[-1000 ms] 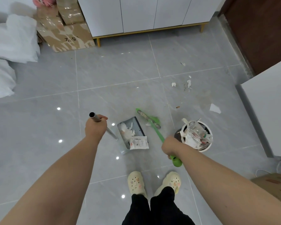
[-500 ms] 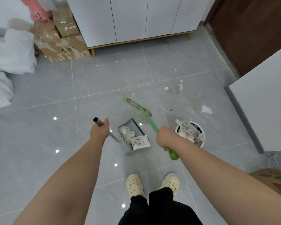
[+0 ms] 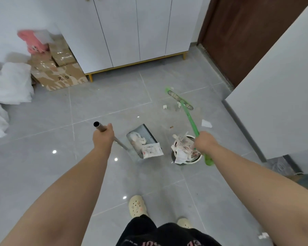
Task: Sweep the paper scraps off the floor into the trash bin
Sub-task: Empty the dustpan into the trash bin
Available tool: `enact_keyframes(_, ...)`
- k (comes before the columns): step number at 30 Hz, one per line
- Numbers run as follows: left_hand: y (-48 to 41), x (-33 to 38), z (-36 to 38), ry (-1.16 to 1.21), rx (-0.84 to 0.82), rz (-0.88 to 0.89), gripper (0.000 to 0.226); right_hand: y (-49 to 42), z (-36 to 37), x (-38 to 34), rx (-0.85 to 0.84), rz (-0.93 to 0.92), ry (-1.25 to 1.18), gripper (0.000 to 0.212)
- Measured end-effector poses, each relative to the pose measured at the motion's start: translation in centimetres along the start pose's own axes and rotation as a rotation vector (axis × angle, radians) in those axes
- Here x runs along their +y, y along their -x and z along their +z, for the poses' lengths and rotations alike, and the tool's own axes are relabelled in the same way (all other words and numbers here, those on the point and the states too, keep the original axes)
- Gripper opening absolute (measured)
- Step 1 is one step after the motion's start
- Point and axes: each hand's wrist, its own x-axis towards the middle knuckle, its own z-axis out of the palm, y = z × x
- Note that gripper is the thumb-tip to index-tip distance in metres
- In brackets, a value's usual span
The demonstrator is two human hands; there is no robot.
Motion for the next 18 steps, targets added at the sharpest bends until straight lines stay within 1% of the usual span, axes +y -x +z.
enact_keyframes(2,2.1,1.1,0.7,0.004,0.018,0.044,0.029,0.2,-1.6,3.8,-0.007,0.070,-0.083,0.014)
enact_keyframes(6,6.6,2.5,2.3,0.028,0.064,0.101,0.028,0.5,-2.5,10.2,-0.071,0.226,-0.371,0.022)
enact_keyframes(9,9.8,3.2,3.8,0.089,0.095,0.131,0.027,1.6,-2.4,13.8,-0.119,0.359,-0.772,0.025)
enact_keyframes(14,13.2,3.9,5.2,0.212,0.143,0.170,0.027,3.2,-1.0,16.3,-0.278,0.514,-1.162,0.031)
enact_keyframes(18,14.4,4.6,5.6,0.271,0.163,0.180,0.021,3.6,-0.1,16.6,-0.376,0.563,-1.449,0.044)
